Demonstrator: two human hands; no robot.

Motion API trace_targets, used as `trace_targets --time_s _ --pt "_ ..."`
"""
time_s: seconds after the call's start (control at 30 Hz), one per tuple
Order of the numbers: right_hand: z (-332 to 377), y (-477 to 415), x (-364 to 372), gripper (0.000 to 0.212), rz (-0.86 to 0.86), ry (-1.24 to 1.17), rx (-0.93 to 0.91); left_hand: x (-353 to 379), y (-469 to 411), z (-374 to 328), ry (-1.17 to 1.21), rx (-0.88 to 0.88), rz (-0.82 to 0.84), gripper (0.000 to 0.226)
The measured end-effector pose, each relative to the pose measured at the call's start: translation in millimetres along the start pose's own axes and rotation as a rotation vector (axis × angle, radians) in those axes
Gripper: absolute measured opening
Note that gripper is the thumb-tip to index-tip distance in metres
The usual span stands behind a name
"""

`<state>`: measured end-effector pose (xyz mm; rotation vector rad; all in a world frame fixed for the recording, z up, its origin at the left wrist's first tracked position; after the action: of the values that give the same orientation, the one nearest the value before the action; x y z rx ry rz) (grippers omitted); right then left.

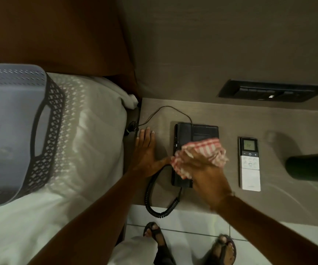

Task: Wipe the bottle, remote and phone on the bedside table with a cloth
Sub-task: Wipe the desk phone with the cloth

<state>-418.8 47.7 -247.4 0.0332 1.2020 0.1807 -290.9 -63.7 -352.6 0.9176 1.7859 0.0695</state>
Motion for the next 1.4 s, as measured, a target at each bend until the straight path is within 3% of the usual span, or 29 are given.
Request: trace_targets --time_s 0.07,0.2,0.43,0.6,0.73,0.83,0.93,1.03,1.2,1.3,1.4 --pt "19.7 36.6 18.5 0.048 0.039 0.020 -0.111 -0.3 -0.4 -0.3 0.010 -0.015 0.006 0.130" --pt "29.3 69.4 35.1 0.053 0.141 -0.161 -0.060 1.1 -1.1 0.3 -0.013 -0.044 0.017 0.128" --pt "-38.3 -15.2 -61.8 0.060 -0.239 -0.193 0.304 2.9 -2.2 3.5 -0.001 -0.051 -0.005 0.128" --pt "-31.9 -80.9 -33.8 0.058 0.047 -0.023 0.145 4.1 -4.2 5.2 -0.027 -0.082 -0.015 0.129" --pt "-18.1 -38.5 -10.8 0.067 -0.029 -0.002 0.122 2.3 -2.6 4.5 -0.030 -0.057 -0.012 0.128" --pt "6.8 14.5 8.3 0.049 -0.097 0.014 0.007 1.5 -0.7 2.4 -0.020 -0.042 0.018 0.129" --pt "29.6 58.3 43.4 0.053 0.036 -0.076 -0.073 1.8 -0.5 1.7 -0.016 -0.074 0.029 0.129" --pt "38.8 83.8 60.6 0.064 0.107 -0.142 -0.041 2.9 -0.4 2.5 -0.023 -0.086 0.023 0.126" --pt "47.5 62.4 34.4 0.059 -0.083 -0.019 -0.117 5.1 -1.3 7.2 -0.006 -0.068 -0.002 0.127" --pt "49.4 41.2 36.9 0.058 0.065 0.096 -0.132 6.1 -1.5 8.3 -0.018 -0.079 -0.008 0.129" --pt "45.5 54.4 40.1 0.063 0.150 0.064 -0.089 5.1 -1.4 7.6 -0.020 -0.089 -0.002 0.129"
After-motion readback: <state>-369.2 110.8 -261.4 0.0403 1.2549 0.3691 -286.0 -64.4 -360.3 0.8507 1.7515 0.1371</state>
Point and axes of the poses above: each hand's wrist, its own y-axis away from the middle knuckle, its own x-axis out of the palm, z = x × y, the point moved 8 cm from there along -y, towards the middle knuckle, and after that the axes turned 8 degrees about z, right-handed, at the moved point
